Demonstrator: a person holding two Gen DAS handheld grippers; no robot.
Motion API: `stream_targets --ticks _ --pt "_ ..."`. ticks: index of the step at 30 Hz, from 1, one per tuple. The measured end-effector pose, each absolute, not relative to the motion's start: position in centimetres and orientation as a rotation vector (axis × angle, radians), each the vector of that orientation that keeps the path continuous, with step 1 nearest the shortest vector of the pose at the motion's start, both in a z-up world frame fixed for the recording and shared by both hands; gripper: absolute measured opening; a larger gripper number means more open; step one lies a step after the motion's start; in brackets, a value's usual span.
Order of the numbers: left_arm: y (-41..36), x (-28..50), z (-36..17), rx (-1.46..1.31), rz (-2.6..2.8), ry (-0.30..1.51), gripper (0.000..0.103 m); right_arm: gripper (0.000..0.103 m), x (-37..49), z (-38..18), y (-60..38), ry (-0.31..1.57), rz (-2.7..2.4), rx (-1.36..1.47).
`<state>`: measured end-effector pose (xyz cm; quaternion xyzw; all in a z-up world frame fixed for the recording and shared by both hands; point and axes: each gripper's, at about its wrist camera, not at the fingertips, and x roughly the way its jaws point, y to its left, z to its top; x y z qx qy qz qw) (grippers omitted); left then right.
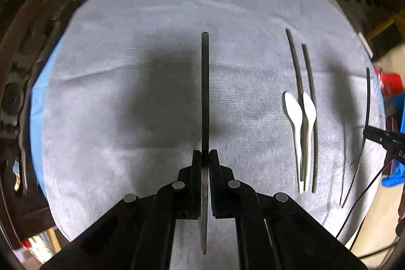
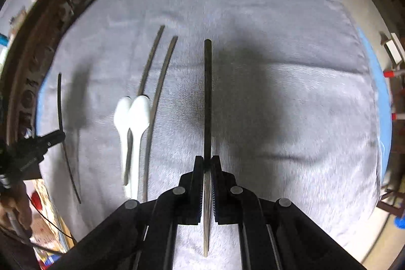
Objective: Organize utensils
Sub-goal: 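Close the left tool on a chopstick while the right tool grasps another, then lift both held chopsticks upright and carry them over the metal cup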
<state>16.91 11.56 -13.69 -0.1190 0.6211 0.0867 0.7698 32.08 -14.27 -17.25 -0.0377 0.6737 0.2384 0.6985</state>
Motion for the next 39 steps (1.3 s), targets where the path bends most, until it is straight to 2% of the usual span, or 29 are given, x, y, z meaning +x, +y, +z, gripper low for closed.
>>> stream_targets --ticks 14,39 --pt "10.8 8.1 -8.5 -0.261 0.259 1.062 0.006 0.006 26.3 -12.0 -20.3 1.335 0.559 0.098" --pt "9.8 0.9 -4.6 -0.304 0.308 0.878 0.006 0.006 19.4 -7.2 -24.1 1.128 0.593 0.250"
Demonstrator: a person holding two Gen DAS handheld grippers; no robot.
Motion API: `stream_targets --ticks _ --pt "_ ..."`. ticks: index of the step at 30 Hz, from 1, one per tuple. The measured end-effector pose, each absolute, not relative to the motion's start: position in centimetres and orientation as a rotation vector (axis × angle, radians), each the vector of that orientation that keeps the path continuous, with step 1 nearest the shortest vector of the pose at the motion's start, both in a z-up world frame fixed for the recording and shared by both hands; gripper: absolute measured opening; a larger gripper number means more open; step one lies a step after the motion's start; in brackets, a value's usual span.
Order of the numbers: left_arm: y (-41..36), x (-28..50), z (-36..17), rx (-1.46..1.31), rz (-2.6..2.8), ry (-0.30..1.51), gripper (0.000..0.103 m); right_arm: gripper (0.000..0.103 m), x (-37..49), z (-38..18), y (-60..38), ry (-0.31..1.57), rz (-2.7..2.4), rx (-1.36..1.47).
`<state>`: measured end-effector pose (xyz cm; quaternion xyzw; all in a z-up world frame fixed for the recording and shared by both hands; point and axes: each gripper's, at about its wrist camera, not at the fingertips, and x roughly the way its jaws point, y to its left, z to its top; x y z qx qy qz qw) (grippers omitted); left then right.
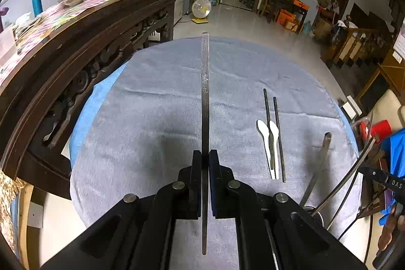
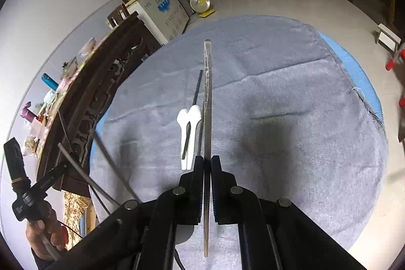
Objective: Organize utensils
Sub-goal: 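Lift both held chopsticks upright and carry them over the metal cup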
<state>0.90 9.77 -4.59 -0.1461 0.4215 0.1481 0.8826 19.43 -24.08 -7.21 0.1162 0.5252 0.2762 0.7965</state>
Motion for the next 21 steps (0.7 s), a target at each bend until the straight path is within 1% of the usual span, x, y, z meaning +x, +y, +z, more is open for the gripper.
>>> stream_targets --ticks 21 --pt "8.0 -1.5 -2.5 -0.303 0.318 0.788 0.005 0.006 15.8 -3.5 -24.8 1.004 0.632 0.267"
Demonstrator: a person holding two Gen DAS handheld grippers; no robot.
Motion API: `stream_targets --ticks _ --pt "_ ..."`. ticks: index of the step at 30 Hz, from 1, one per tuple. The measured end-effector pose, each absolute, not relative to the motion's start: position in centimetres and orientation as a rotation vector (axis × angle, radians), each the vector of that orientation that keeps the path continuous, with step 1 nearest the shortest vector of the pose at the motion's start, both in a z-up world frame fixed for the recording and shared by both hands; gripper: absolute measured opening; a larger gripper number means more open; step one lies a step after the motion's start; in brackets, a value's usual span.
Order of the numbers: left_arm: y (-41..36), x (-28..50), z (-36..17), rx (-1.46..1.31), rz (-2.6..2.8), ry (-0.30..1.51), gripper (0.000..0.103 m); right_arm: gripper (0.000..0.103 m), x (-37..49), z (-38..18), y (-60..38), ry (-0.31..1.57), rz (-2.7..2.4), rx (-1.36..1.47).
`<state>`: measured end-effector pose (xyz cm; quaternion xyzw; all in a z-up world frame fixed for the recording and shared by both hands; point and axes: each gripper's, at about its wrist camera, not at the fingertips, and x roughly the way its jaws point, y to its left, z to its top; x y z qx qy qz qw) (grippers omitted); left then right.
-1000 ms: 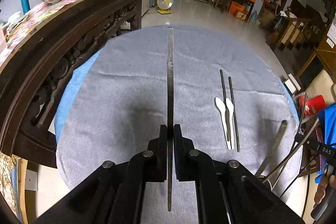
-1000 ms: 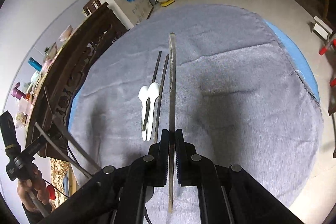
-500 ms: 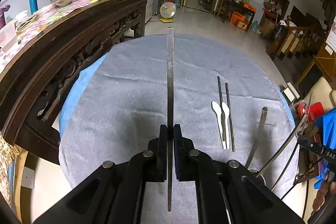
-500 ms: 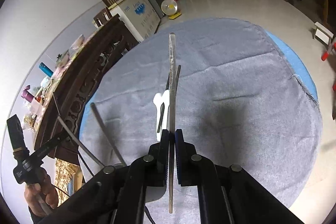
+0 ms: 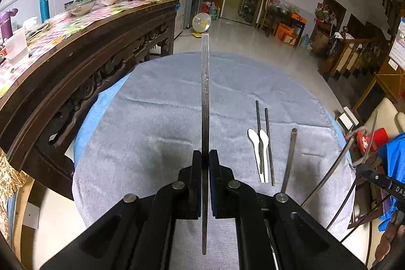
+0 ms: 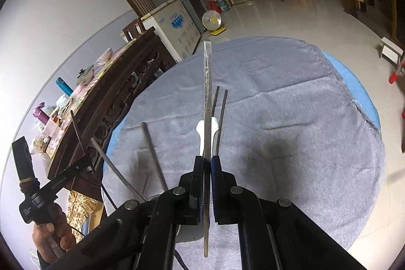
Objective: Organize utensils
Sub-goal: 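Lift both held chopsticks upright and carry them over the metal cup, then lower both chopsticks into the metal cup with both tools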
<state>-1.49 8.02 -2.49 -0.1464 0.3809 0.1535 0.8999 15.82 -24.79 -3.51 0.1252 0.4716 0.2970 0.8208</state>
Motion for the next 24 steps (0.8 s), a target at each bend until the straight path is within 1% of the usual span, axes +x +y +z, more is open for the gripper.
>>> stream_targets --ticks 13,24 --pt "7.6 -2.6 -0.6 -0.318 0.311 0.728 0.005 0.006 14.8 -1.7 -25.1 0.951 0.649 0.279" --pt "7.2 -3.5 1.9 -0.364 0.278 0.662 0.005 0.006 13.8 1.1 -25.2 0.850 0.672 0.324"
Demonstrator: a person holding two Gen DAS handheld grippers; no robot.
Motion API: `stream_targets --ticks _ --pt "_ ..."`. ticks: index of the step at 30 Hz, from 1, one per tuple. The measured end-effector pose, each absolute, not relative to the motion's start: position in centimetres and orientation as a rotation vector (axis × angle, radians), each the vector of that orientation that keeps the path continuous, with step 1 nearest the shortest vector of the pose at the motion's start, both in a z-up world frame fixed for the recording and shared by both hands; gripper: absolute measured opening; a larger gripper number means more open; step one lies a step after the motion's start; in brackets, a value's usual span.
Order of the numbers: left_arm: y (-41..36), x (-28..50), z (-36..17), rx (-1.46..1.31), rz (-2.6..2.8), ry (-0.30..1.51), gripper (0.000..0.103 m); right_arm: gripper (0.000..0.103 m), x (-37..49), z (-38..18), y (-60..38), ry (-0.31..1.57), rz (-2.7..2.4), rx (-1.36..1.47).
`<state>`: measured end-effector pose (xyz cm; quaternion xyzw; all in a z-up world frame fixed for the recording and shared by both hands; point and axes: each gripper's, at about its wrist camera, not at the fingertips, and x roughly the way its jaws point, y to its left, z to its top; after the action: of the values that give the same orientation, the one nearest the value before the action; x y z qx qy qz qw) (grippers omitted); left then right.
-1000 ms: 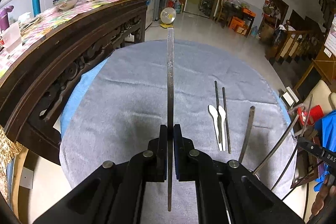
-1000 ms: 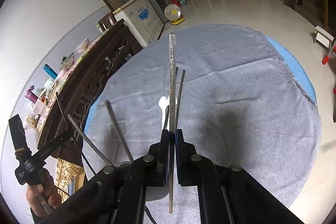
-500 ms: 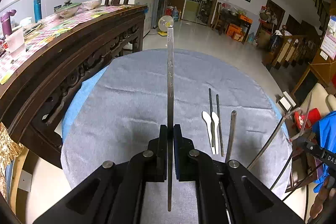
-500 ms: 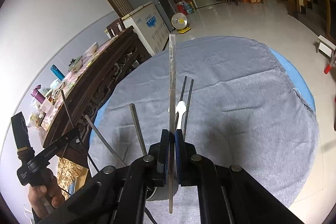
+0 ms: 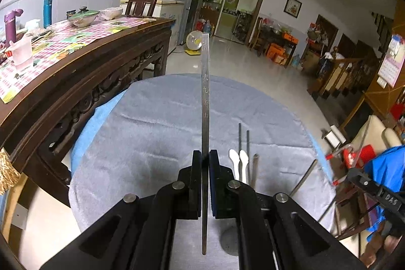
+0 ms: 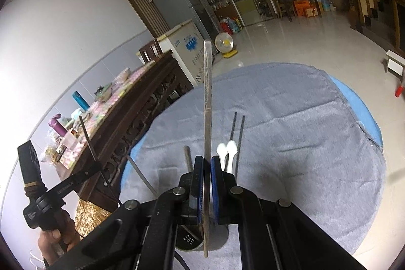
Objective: Organize utensils
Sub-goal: 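Lower both chopsticks into the metal cup with both tools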
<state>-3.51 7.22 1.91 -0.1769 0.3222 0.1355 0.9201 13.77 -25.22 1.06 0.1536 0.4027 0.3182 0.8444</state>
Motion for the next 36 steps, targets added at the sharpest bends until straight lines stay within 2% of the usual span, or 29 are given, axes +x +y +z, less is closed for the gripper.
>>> stream_targets --ticks 9,18,36 --pt "5.3 -3.2 3.7 -0.387 0.235 0.593 0.006 0.006 13.1 2.1 -23.3 0.776 0.680 0.315" --pt "3.0 -2.3 2.9 -0.364 0.192 0.556 0.006 0.006 12.4 1.5 -21.2 0.730 0.675 0.275" --pt "0.5 -1.3 0.2 -0.320 0.159 0.616 0.006 0.007 11.6 -0.5 -19.7 0.747 0.670 0.211"
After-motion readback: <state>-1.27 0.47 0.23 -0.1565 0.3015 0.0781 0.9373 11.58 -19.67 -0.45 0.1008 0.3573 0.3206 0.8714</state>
